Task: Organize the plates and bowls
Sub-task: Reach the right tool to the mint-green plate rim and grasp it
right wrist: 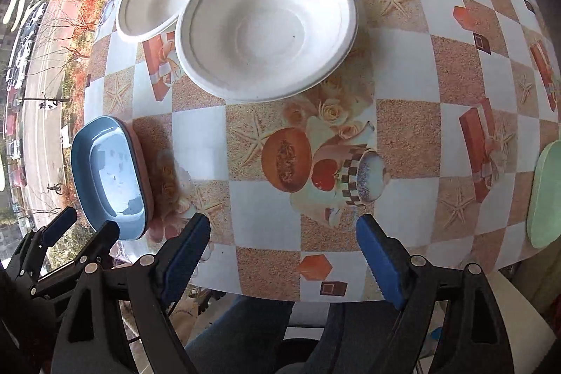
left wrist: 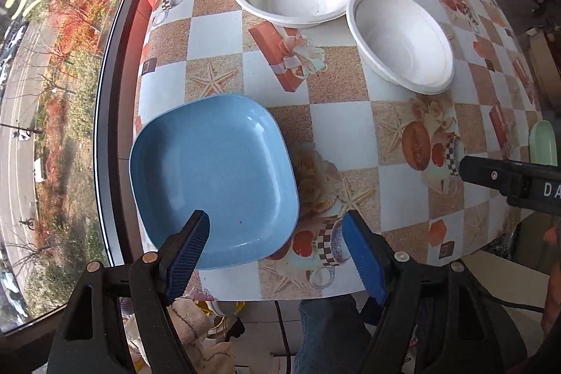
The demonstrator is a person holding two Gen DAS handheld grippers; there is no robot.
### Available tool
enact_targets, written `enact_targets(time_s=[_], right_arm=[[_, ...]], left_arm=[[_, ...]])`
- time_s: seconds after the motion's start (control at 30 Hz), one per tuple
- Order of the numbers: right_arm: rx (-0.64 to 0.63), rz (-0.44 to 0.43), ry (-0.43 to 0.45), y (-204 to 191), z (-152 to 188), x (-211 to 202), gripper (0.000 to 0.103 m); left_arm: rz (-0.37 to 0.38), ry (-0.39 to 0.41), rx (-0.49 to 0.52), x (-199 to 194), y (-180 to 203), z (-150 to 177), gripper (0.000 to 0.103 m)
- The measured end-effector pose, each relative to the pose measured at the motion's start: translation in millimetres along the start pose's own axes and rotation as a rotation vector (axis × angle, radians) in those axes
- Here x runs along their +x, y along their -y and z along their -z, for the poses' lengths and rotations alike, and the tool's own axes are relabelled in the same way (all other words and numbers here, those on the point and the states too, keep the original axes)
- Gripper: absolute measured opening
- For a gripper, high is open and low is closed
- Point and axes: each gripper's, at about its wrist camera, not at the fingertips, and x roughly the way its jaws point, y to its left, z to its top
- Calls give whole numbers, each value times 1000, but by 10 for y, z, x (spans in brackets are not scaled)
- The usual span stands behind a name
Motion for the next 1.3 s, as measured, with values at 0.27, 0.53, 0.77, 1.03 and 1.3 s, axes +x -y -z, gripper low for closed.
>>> enact_targets(time_s=[0.27, 0.53, 0.77, 1.03, 1.3], right_arm=[[72, -2, 48, 752, 33, -330, 86], [85, 42, 100, 1766, -98, -581, 86], [121, 111, 107, 2515, -46, -708, 86], [204, 209, 92, 3354, -4, -749, 86], [143, 335, 61, 3671, -150, -576, 86]], left_arm=[[-9, -19, 80, -16, 767, -267, 81], [-14, -67, 157, 6, 1751, -528, 81], [18, -126, 193, 129, 2560, -659, 81], [62, -156, 230, 284, 3426, -848, 81], [94, -170, 243, 539, 4108, -991, 81]])
